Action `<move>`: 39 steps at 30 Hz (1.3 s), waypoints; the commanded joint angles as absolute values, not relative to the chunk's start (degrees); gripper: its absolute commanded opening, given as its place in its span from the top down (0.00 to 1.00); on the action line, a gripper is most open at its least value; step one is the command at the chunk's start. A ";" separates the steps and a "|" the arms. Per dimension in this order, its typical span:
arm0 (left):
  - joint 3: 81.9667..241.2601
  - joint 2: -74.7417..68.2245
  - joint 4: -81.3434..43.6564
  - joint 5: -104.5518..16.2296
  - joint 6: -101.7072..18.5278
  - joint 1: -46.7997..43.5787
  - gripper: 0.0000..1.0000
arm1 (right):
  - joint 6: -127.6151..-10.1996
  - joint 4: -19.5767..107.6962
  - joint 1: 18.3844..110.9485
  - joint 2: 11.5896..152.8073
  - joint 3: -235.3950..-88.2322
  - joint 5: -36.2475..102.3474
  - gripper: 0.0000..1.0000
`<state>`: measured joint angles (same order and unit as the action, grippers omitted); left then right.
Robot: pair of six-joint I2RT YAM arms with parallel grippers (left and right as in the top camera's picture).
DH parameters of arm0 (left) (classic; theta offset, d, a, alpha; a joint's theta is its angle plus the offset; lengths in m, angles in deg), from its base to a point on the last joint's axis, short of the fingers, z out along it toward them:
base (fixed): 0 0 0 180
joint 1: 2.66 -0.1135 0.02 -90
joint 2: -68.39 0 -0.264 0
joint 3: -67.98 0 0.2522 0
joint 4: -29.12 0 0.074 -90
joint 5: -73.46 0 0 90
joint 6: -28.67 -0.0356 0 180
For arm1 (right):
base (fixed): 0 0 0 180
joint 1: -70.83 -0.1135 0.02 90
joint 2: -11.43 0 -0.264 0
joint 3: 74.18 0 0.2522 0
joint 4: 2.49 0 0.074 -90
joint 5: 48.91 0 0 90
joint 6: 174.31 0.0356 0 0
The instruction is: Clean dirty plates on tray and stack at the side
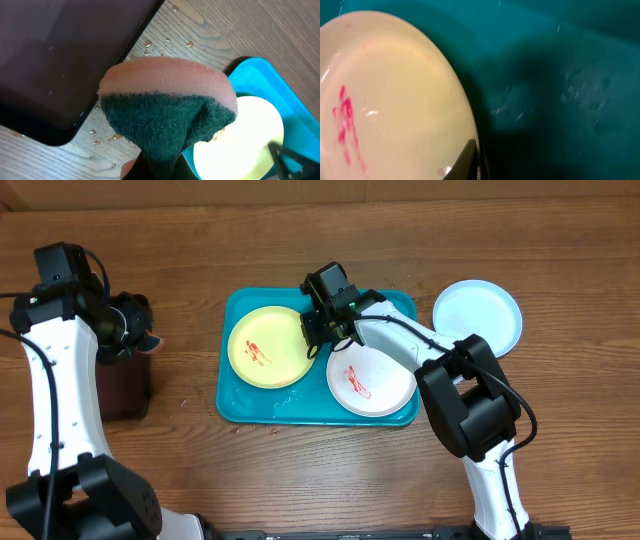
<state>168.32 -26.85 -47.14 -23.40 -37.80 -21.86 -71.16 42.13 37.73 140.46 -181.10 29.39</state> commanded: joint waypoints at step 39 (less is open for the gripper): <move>168.13 -56.21 -35.99 -27.16 -41.64 -40.88 0.96 | -58.57 47.22 36.07 141.64 -179.88 25.65 0.96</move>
